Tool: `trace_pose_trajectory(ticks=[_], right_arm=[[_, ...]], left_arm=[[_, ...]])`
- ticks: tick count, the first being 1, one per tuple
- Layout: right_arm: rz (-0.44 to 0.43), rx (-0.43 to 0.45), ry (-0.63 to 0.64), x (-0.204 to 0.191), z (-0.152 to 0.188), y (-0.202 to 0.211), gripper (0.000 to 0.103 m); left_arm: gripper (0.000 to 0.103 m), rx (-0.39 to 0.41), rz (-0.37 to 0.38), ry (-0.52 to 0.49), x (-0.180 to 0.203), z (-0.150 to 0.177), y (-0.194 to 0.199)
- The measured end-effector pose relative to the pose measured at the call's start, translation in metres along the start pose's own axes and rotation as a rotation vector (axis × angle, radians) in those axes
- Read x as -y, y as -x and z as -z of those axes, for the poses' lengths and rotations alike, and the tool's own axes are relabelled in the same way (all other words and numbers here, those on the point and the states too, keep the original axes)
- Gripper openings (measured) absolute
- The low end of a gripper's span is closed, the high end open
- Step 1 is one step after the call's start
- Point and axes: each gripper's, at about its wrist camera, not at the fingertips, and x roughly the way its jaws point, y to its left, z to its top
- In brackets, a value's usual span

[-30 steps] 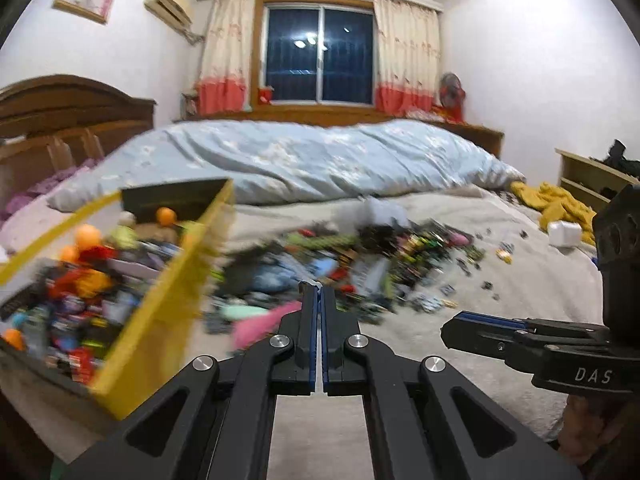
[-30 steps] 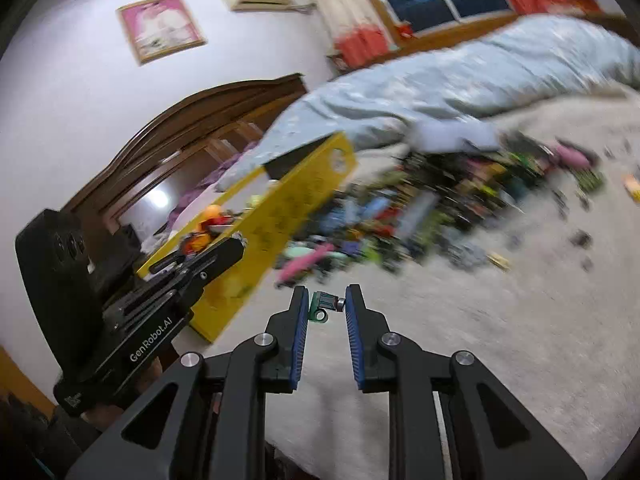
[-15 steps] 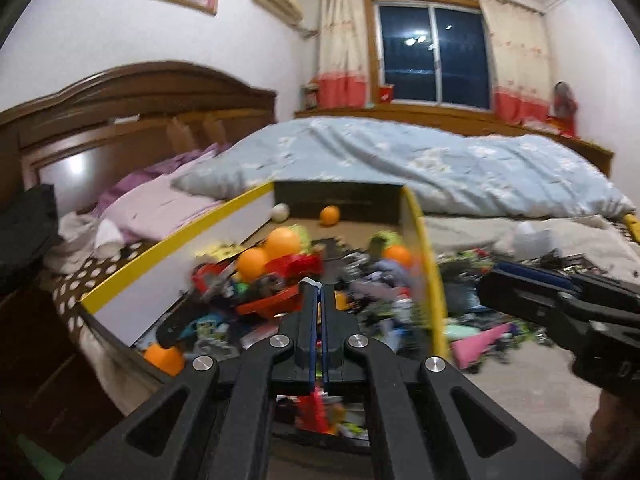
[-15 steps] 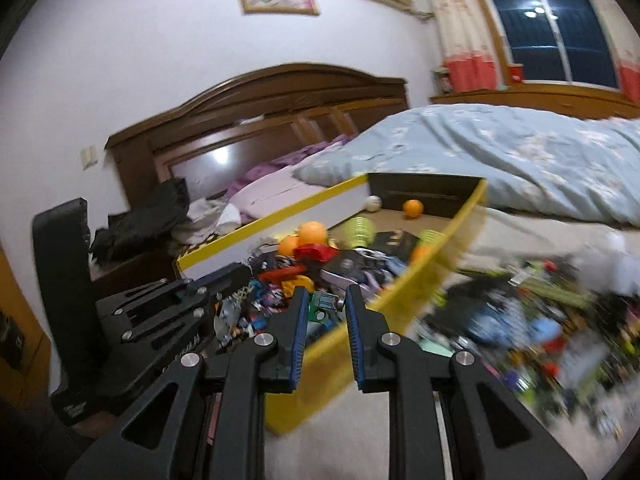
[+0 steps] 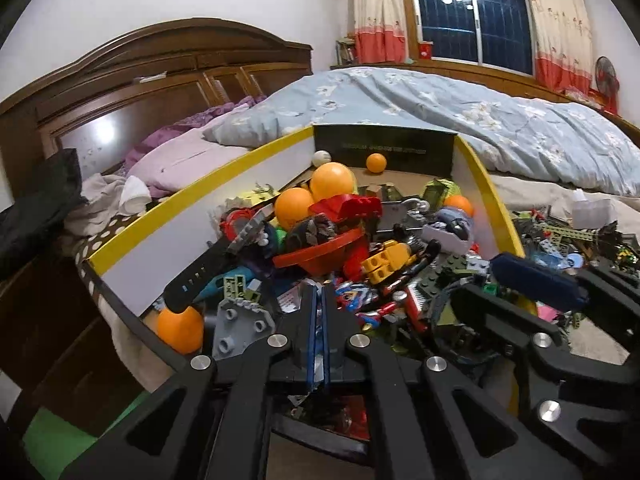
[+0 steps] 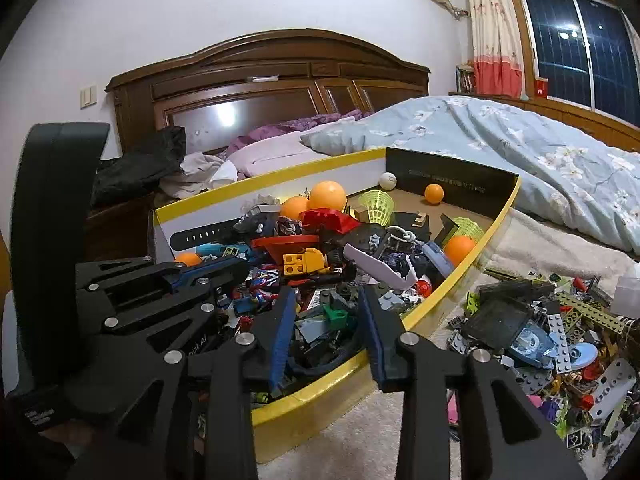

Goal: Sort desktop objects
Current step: 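Open the right gripper inside the yellow box to drop the green piece, then move both open grippers back to the Lego pile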

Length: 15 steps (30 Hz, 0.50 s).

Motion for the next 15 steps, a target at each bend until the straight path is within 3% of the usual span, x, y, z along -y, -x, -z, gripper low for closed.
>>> trace_pose_trajectory(ticks=[3,5,8,10,12,15], right_arm=[[0.027,0.018,-0.011,0.002,0.001,0.002,0.044],[0.049,0.038,-0.033,0.005,0.001,0.005,0.059],[0.075,0.087,-0.099,0.015,0.001,0.019,0.082],[0.14,0.121,-0.109,0.021,0.005,0.036,0.082],[0.235,0.124,-0.058,0.03,0.015,0.053,0.082],[0.394,0.107,0.0,0.058,0.049,0.082,0.082]], left_arm=[[0.016,0.016,-0.045,-0.004,-0.001,0.001,0.001],[0.02,0.044,-0.076,0.009,-0.005,0.001,0.008],[0.029,0.191,-0.081,0.044,-0.008,-0.001,0.037],[0.056,0.307,-0.055,0.071,-0.004,0.002,0.06],[0.062,0.358,0.0,0.091,0.001,0.006,0.073],[0.062,0.375,0.089,0.056,0.02,0.015,0.085]])
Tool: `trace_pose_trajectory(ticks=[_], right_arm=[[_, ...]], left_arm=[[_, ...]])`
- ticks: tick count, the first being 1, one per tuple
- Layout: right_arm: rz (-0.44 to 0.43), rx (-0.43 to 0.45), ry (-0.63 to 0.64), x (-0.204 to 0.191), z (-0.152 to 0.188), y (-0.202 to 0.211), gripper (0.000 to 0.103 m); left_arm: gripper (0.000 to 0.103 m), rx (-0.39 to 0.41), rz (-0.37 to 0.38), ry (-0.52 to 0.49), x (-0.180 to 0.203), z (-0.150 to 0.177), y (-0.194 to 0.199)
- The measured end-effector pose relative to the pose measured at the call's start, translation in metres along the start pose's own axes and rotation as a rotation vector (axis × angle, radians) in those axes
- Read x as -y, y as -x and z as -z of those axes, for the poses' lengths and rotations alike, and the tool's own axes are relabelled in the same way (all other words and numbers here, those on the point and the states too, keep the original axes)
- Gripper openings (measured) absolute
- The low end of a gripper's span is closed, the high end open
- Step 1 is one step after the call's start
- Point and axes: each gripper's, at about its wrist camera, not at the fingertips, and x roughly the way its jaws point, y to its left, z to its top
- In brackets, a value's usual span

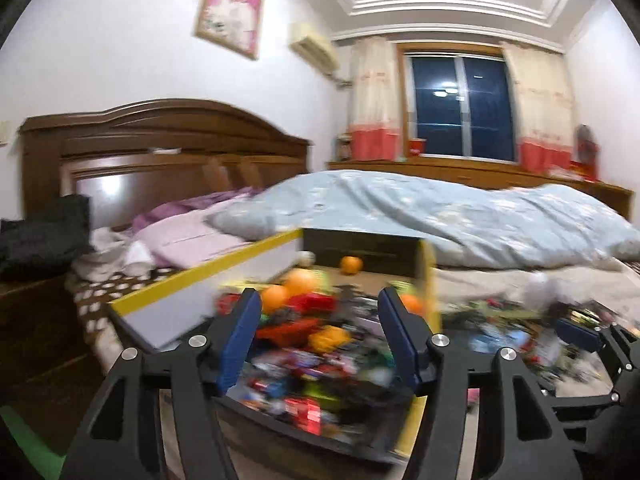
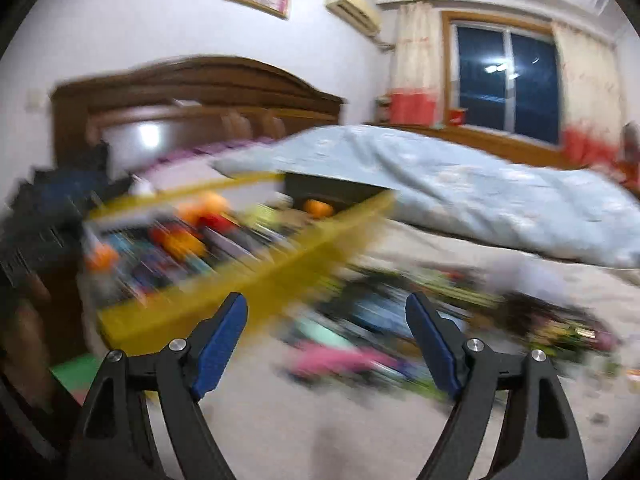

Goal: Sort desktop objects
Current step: 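Move both open grippers back to the Lego pile, then close the left gripper on a long pink plate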

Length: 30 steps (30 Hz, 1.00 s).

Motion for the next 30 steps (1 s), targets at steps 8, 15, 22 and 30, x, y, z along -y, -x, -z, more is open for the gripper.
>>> trace_pose_trajectory(ticks=[8,15,22,30], right_arm=[[0.175,-0.163,-0.224,0.108,0.049,0.014,0.082],[0.195,-0.21,-0.145,0.109,0.067,0.032,0.082],[0.137,-0.245,-0.119,0.101,0.076,0.029,0.082],[0.073,-0.279,-0.121,0.095,0.081,0.026,0.082]], left_arm=[[0.062,-0.067,0.207,-0.131,0.075,0.054,-0.008],[0.062,-0.096,0.205,-0.301,0.127,0.076,-0.03],[0.062,-0.355,0.132,-0.127,0.141,0.076,-0.083],[0.054,-0.592,0.322,0.151,0.116,0.085,-0.127]])
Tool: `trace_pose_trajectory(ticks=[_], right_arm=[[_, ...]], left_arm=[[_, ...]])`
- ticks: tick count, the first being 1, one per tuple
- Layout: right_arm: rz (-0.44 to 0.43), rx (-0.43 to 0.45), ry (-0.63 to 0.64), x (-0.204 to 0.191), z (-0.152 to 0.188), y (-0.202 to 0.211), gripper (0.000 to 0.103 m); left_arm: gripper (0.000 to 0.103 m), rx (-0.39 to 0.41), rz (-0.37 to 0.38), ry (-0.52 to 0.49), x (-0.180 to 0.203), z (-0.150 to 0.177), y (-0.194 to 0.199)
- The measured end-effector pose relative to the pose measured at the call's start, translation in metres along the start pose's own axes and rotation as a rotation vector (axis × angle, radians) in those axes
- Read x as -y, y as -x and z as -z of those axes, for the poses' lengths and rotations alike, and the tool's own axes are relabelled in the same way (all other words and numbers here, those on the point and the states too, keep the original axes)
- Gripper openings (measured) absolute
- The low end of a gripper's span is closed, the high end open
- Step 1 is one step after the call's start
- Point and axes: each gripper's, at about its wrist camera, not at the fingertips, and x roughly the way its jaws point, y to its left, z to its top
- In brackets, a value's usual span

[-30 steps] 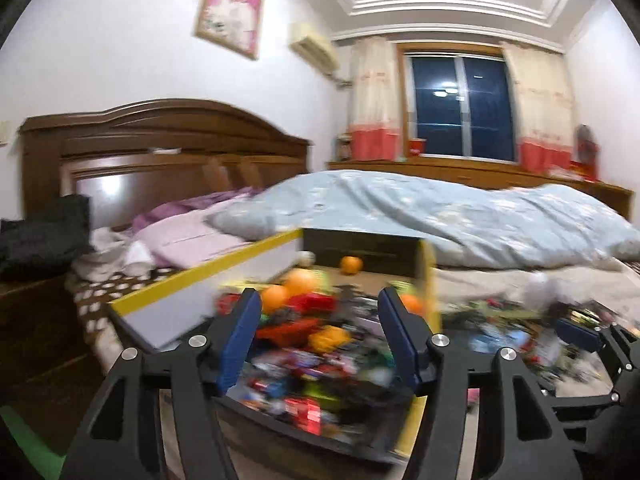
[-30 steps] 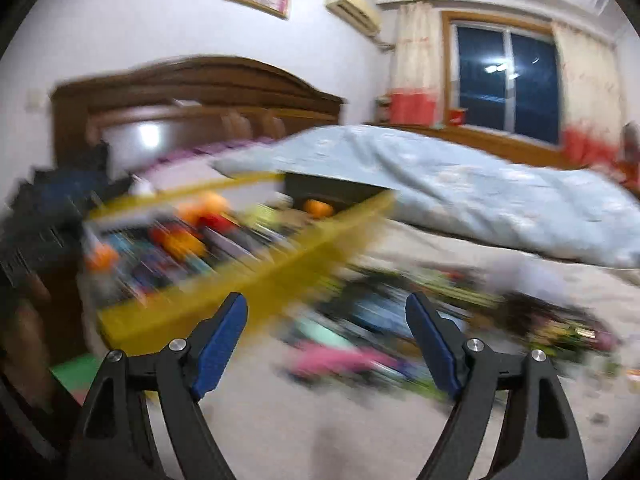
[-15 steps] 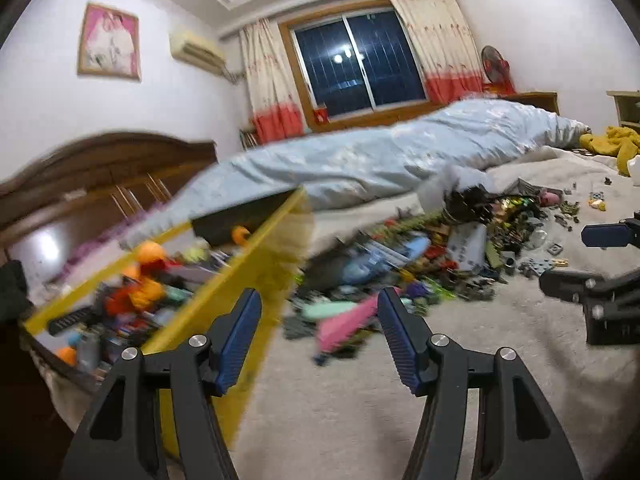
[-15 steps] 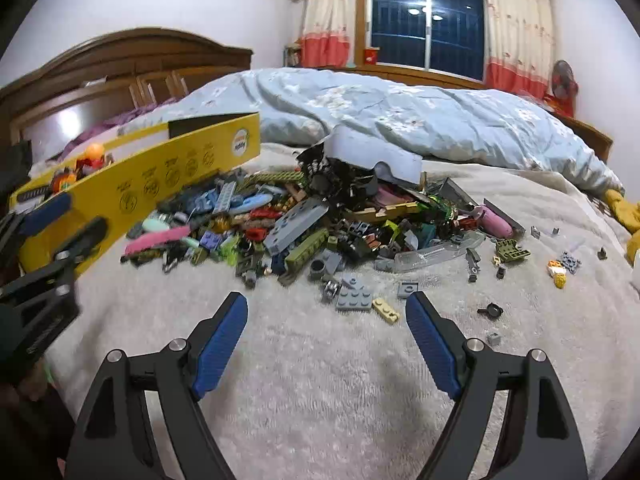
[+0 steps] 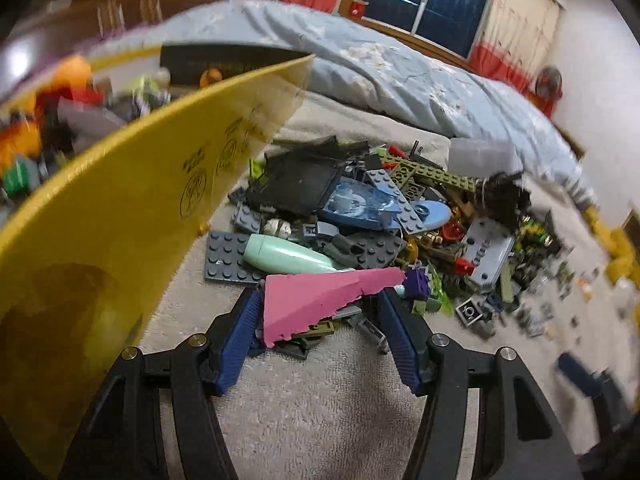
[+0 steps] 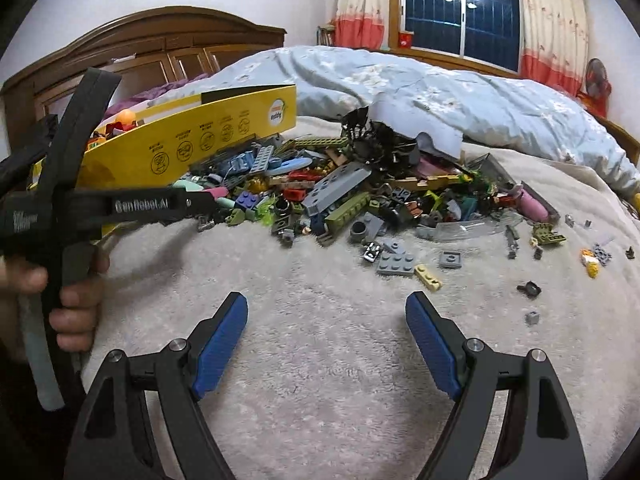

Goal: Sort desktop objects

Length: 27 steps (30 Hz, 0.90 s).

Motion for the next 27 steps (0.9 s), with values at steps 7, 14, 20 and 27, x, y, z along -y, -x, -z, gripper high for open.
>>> trace_pose_trajectory(ticks=[7,14,20,27], right_arm=[[-0.051,-0.043,-0.037,0.005,0.0,-0.01,0.082],[-0.061,-0.008,-0.071,0.008,-0.007,-0.01,0.082],[-0.242,0.163,-0.386,0.063,-0.027,0.004,0.082],[-0.346,0.098,-0.586,0.087,-0.044,-0.044,0.064]], left_arm=[[0.02,0.065,-0.01,-0.05,0.007,0.008,0.015],[0.009,0.285,-0.027,-0.295,0.044,0.025,0.056],[0.009,0.307,-0.082,-0.494,0.067,0.06,0.076],[0.009,0.216,-0.174,-0.691,0.081,0.117,0.06]])
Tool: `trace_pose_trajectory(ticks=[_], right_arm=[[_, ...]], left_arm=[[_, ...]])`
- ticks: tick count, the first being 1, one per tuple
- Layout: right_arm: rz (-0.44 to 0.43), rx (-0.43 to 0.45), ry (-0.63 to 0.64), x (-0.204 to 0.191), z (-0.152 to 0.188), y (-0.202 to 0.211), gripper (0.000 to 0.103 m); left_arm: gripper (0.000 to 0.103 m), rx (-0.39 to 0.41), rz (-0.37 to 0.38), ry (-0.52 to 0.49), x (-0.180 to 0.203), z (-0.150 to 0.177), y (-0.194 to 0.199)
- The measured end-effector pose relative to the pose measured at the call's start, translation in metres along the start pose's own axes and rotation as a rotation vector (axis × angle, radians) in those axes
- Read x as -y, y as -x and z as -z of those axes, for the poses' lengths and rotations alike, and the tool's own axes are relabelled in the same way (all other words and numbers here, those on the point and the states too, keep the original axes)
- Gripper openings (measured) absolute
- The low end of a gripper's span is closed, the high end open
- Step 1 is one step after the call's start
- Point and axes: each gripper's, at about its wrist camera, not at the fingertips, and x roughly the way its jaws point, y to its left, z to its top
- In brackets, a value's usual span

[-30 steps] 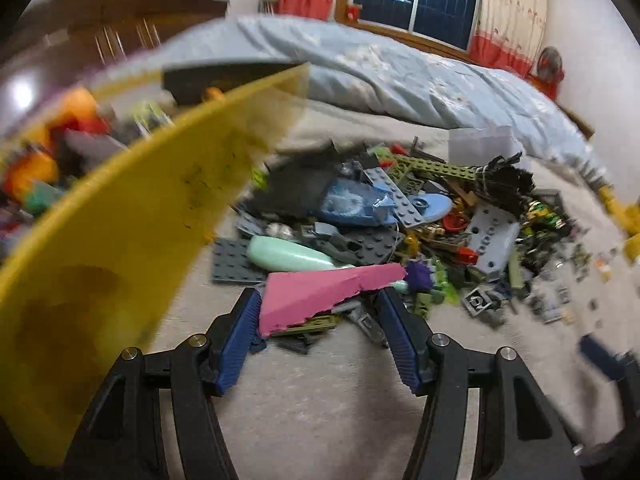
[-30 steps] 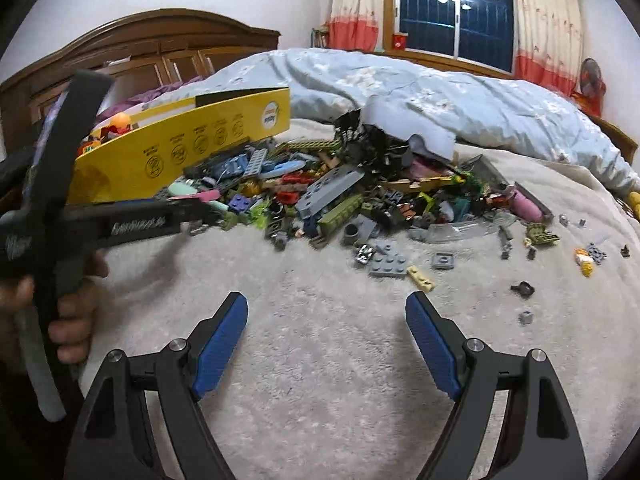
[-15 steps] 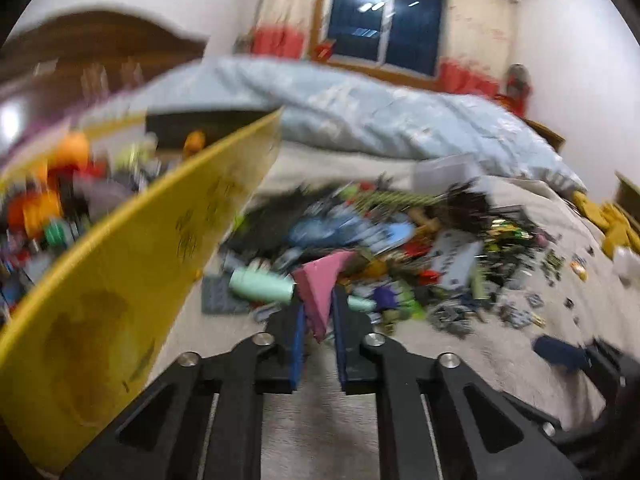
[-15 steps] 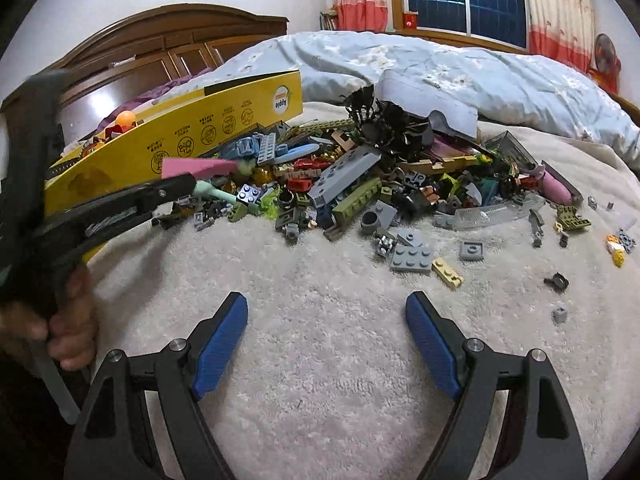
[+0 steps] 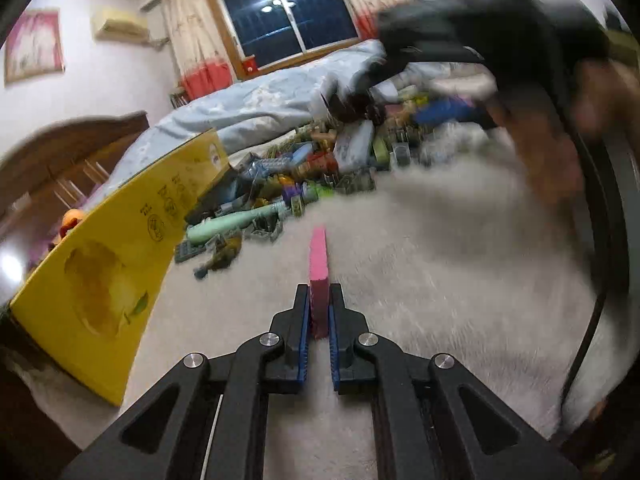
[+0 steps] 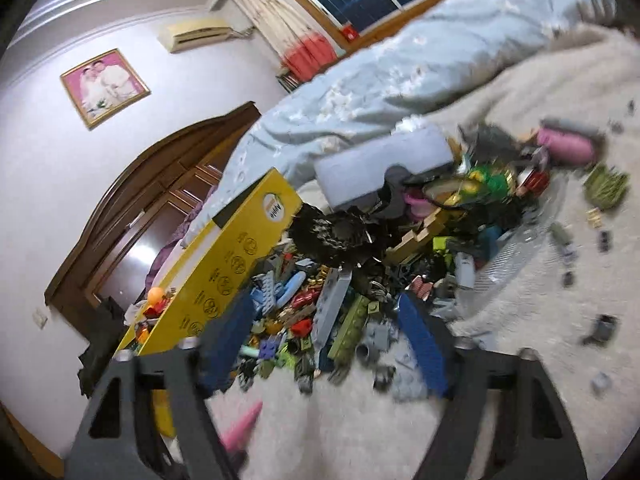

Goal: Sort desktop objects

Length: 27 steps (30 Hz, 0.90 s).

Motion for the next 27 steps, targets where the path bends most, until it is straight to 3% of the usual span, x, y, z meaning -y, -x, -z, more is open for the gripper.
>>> trace_pose_trajectory(ticks=[1,3,7,11,16,20,24,27], right_arm=[[-0.01,-0.018,-0.02,0.002,0.0,-0.007,0.06],[-0.061,-0.054,-0.093,0.009,0.002,-0.018,0.057],[-0.133,-0.057,-0.182,0.019,0.001,-0.023,0.057],[-0.188,-0.036,-0.21,0.017,-0.005,-0.021,0.057],[-0.2,-0.068,-0.168,0.007,-0.013,-0.032,0.057],[-0.158,-0.091,-0.281,0.022,-0.011,-0.042,0.057],[-0.189,-0.094,-0.316,0.025,-0.015,-0.041,0.058],[-0.198,-0.12,-0.281,0.017,-0.016,-0.047,0.058]], left_arm=[[0.009,0.036,-0.035,-0.064,0.008,0.004,0.004],[0.009,0.037,-0.051,-0.118,0.013,0.005,0.008],[0.011,-0.025,0.015,-0.065,0.002,-0.002,0.008],[0.012,-0.043,0.015,-0.051,0.001,-0.004,0.008],[0.012,0.002,-0.076,-0.154,0.022,0.003,0.01],[0.009,0.019,-0.168,-0.21,0.037,0.002,0.008],[0.009,-0.012,-0.172,-0.174,0.036,-0.007,0.002],[0.009,0.002,-0.18,-0.273,0.042,-0.012,-0.003]])
